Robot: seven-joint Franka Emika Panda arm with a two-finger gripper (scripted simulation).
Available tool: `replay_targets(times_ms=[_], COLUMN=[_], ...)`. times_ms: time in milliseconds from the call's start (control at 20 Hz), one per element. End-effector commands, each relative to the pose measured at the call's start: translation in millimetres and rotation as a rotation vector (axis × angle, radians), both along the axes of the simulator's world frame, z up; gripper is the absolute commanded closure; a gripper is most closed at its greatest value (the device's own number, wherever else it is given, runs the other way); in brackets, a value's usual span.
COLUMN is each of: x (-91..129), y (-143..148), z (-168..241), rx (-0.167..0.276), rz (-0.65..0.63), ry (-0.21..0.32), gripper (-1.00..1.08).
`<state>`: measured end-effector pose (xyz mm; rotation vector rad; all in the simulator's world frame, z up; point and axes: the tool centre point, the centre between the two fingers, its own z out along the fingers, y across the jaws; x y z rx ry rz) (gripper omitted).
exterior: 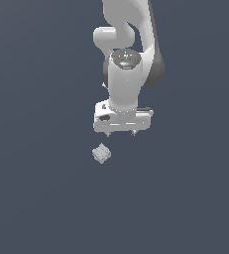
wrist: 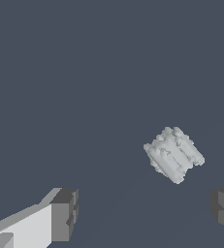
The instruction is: Pick up the object and move it to a goal position.
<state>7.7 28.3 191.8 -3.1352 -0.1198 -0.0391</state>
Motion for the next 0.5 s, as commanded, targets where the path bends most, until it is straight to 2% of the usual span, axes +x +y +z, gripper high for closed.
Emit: replay_targets(times_ms=[0,450], x=[0.8,5.1], y=[-3.3,-23.4], z=[-3.7,-26.1], rx=[-0.002,-0.009], rz=[0.025,0.18], ry=[0.001,0.007], gripper=[-0.92,-0.92])
